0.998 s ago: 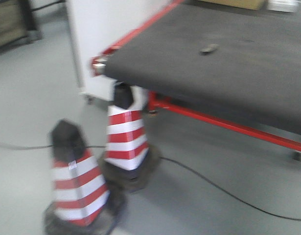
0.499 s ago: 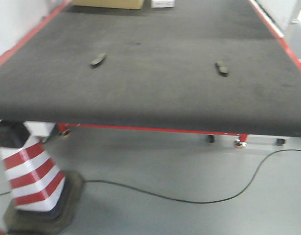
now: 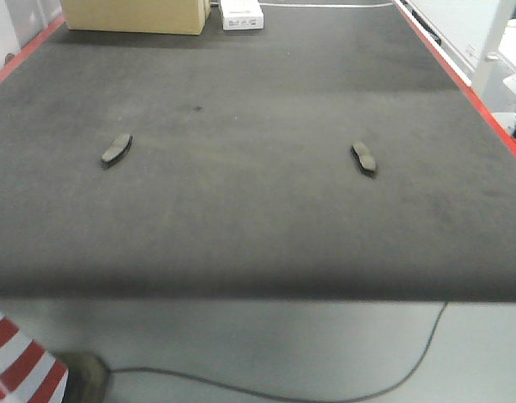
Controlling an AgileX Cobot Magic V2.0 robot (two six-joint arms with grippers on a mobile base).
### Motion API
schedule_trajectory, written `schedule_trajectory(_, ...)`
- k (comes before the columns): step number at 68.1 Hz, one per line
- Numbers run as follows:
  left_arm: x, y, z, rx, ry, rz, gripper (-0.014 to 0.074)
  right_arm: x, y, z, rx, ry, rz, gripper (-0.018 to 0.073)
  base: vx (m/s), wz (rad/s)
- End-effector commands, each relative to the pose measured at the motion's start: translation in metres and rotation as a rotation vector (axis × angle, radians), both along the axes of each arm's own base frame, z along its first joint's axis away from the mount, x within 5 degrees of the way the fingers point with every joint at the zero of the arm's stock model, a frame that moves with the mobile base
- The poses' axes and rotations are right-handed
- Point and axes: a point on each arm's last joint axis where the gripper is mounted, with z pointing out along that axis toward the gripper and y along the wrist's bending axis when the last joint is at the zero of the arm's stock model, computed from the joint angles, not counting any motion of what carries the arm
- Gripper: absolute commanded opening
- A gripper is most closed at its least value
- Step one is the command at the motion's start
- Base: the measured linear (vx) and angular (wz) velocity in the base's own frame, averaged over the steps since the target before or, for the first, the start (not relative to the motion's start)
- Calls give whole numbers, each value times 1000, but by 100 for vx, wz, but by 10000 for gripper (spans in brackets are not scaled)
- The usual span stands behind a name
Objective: Move and align brake pads A on conveyor
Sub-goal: 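Turn the base past the traffic cones toward the conveyor belt, then approach the conveyor belt holding both brake pads above it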
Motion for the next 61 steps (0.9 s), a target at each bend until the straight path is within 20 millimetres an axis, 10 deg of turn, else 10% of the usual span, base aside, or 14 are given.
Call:
schedule_trajectory(1, 2, -2, 16, -17, -107, -20, -6, 3, -1, 14, -4, -90, -10, -12, 42, 3)
schedule_trajectory(61, 2, -2, 16, -17, -107, -20, -6, 3, -1, 14, -5, -85, -10, -12, 35, 4)
